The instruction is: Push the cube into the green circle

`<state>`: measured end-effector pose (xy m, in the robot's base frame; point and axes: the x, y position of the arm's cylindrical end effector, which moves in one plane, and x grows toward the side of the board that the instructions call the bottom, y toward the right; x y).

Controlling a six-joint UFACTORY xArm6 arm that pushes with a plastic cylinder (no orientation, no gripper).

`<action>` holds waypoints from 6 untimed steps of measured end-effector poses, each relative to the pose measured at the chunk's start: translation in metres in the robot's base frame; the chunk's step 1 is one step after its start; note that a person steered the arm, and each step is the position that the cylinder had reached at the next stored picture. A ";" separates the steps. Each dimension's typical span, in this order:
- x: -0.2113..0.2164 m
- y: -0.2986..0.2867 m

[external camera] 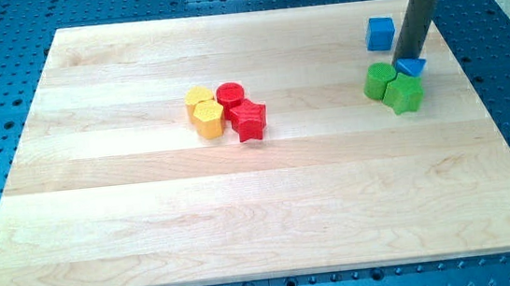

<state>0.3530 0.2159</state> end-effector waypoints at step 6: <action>-0.065 -0.088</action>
